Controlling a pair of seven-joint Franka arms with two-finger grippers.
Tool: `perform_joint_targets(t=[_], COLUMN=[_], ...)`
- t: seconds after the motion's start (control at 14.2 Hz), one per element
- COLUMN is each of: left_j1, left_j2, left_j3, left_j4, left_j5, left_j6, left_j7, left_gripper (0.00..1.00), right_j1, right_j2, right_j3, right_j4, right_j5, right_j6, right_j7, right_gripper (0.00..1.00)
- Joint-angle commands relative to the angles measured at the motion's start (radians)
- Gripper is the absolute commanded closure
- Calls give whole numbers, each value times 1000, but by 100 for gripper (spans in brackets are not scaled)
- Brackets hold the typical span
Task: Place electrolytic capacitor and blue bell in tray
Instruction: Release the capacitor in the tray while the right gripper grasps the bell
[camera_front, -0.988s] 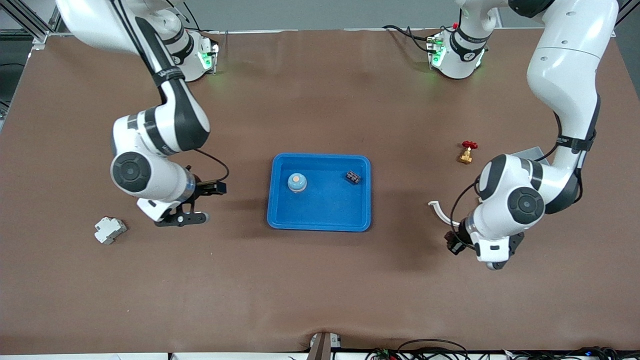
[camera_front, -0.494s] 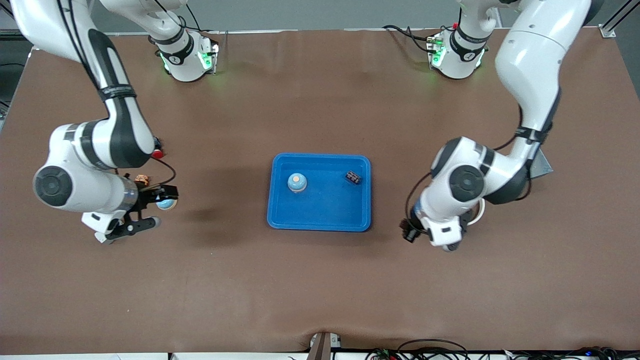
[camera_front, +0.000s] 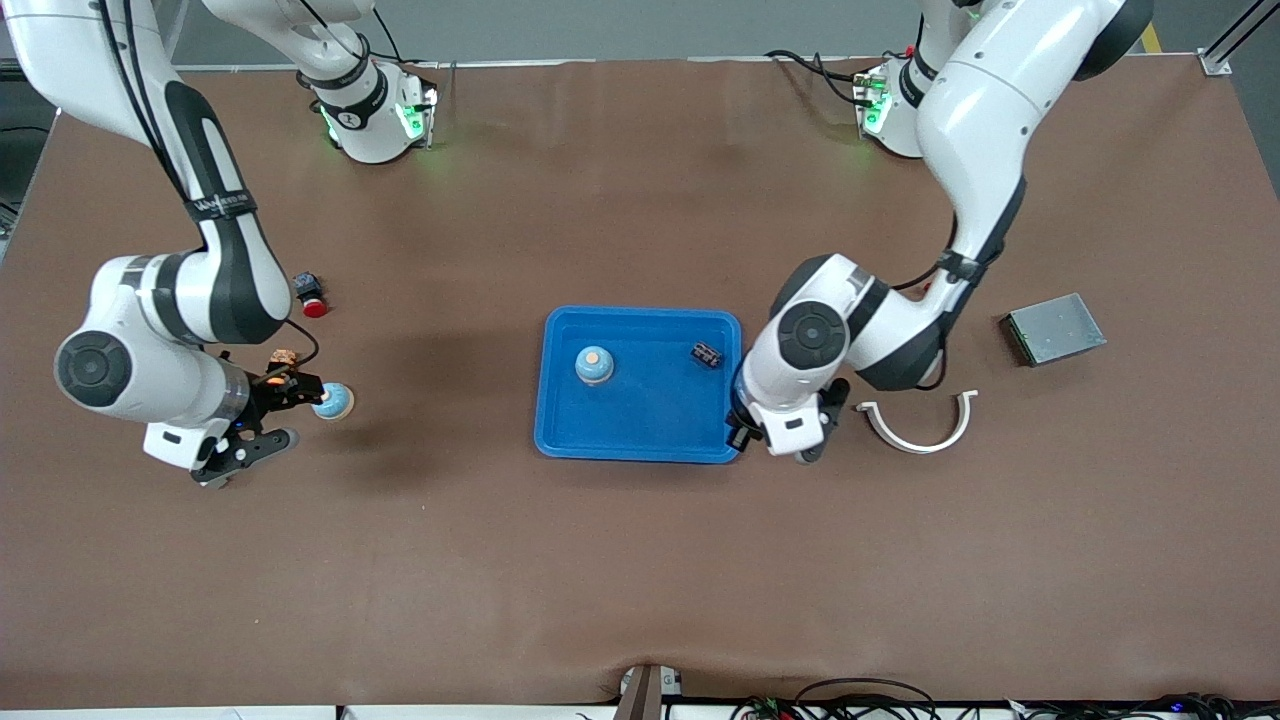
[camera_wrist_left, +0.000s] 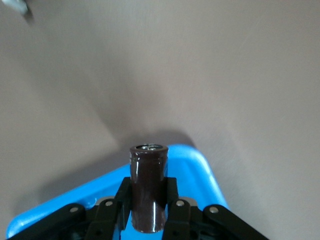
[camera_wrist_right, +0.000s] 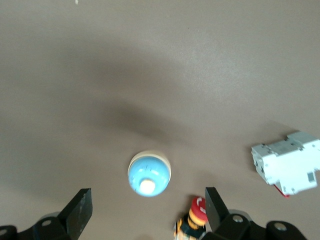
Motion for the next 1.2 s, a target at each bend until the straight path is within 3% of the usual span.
perform_joint_targets(t=[0.0, 0.14, 0.78, 0.85, 0.92, 0.99, 1.13], left_j1=[-58, -74, -94, -94, -95, -97, -97], left_j2=[18, 35, 98, 98, 98, 98, 92], left_j3=[16, 17, 17, 22, 28, 30, 30], left_j4=[28, 28, 30, 30, 30, 30, 30], left_j5=[-4, -2, 1, 2, 11, 24, 51], left_j6=[0, 10, 96, 96, 98, 98, 96], left_j7=[-20, -44, -34, -32, -32, -31, -32], left_gripper=[100, 100, 97, 70, 26, 0, 0], right_j1=[-57, -80, -86, -86, -83, -82, -76], right_j2=[-54, -48, -42, -42, -42, -42, -42], right_j3=[21, 21, 27, 28, 30, 30, 31], right_j4=[-155, -201, -227, -236, -241, -244, -252], right_j5=[-22, -22, -8, -6, 3, 15, 29], right_j6=[160, 245, 251, 253, 254, 250, 248], right_j7=[-68, -138, -193, -189, -189, -189, -189], right_gripper=[0, 0, 0, 0, 0, 0, 0])
